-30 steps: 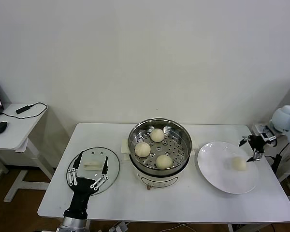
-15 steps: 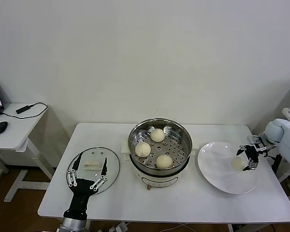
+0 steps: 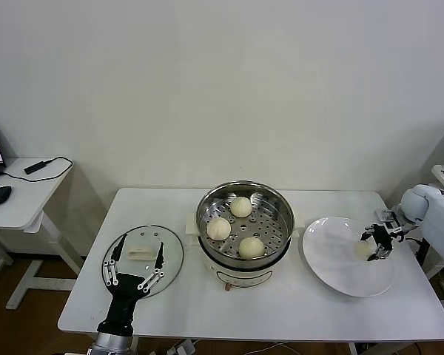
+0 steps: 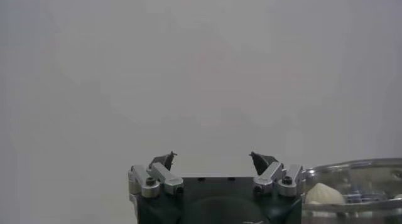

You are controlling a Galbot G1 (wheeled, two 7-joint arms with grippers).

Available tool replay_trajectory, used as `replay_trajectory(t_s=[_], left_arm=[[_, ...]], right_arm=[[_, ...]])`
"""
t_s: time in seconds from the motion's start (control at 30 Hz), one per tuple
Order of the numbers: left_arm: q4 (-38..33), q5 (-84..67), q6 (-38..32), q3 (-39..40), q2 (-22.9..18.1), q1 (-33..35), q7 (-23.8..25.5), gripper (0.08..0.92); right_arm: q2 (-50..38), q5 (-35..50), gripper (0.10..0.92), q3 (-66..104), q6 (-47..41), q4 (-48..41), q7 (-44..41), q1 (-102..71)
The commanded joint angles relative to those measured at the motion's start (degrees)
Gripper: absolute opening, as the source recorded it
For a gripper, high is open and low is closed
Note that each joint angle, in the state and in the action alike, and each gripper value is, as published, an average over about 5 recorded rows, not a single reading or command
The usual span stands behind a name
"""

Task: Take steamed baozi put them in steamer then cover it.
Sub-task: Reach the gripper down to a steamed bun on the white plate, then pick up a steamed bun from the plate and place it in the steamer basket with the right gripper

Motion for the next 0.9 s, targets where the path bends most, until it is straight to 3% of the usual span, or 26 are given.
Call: replay_trajectory(t_s=[0.03,0.17,0.4,0.63,0.9], left_arm=[[0.14,-0.03,0.04,0.07,0.01,-0.09,0.03,0.823],[-0.11,-0.02,0.04,0.26,0.07,-0.15,0.03,0.823],[-0.45,0.18,-0.08,0.86,0.25,-0.55,0.04,0.823],[-0.88,0.47,-0.06,1.59,0.38,-0.7,0.02,0.823],[-1.4,0.51,-0.02,1.7,0.44,-0.74,-0.05,0.823]], right_arm=[[-0.94,1.0,0.67,-2.07,-0.67,2.15,-0.88,3.21],[-3.02,5.53,0.664,-8.58,-2.75,7.66,-4.41,11.9],[-2.97,20.98,0.66,-32.53,-10.87,23.36,-11.13,37.88],[3.26,35.48,0.653,-44.59,-18.6,38.41,-9.91,54.05],[12.69,41.9,0.653,-46.12,-23.38,44.04,-5.19,55.65]])
